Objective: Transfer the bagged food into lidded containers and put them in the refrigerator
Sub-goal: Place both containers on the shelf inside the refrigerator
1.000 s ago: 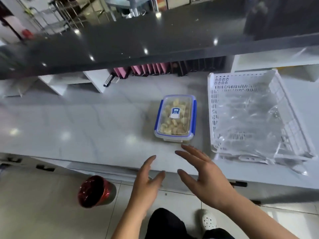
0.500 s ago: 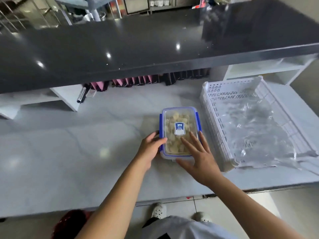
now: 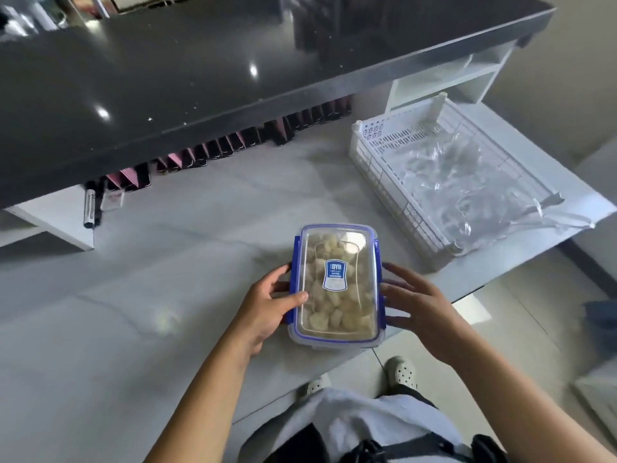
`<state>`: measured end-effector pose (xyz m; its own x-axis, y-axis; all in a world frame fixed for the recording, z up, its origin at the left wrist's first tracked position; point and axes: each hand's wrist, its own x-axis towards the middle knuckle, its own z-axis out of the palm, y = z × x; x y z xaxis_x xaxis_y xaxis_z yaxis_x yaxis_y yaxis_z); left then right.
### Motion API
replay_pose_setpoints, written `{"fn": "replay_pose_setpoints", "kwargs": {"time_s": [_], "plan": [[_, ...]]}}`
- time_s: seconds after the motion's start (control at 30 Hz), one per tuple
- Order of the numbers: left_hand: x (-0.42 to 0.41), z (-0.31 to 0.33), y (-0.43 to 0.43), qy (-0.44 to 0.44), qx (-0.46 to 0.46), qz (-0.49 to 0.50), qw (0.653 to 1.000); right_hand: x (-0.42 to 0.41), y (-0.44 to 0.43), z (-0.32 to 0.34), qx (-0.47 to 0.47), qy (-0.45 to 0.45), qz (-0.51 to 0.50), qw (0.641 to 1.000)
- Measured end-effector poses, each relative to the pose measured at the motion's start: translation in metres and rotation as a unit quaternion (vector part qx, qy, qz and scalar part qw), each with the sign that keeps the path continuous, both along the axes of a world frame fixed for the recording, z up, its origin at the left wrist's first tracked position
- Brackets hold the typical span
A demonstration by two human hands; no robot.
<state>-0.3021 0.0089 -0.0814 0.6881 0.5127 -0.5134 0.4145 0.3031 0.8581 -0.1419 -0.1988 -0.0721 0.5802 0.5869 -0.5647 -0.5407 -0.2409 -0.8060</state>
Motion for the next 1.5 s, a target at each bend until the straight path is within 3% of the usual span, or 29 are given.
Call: {"fn": "replay_pose_setpoints", "kwargs": {"time_s": [0.27, 0.43, 0.7, 1.07, 1.5], "plan": [[-0.036, -0.002, -0.001, 0.028, -0.176, -0.081, 0.981, -0.042, -0.024, -0.007, -0.064, 0.067, -0.037, 0.995], [-0.023, 0.003, -0.025, 0.024, -0.218, -0.14, 0.966, -0.047, -0.07, 0.006, -0.059, 0.083, -0.111, 0.989], [0.053, 0.015, -0.11, 0.023, -0.22, -0.298, 0.928, -0.065, -0.192, 0.03, -0.047, 0.066, -0.273, 0.959], [0.152, 0.051, -0.304, 0.044, -0.167, -0.454, 0.874, -0.078, -0.384, 0.048, 0.031, 0.031, -0.447, 0.893], [0.244, 0.045, -0.499, 0.084, -0.16, -0.564, 0.806, -0.058, -0.551, 0.031, 0.074, 0.026, -0.553, 0.829]]}}
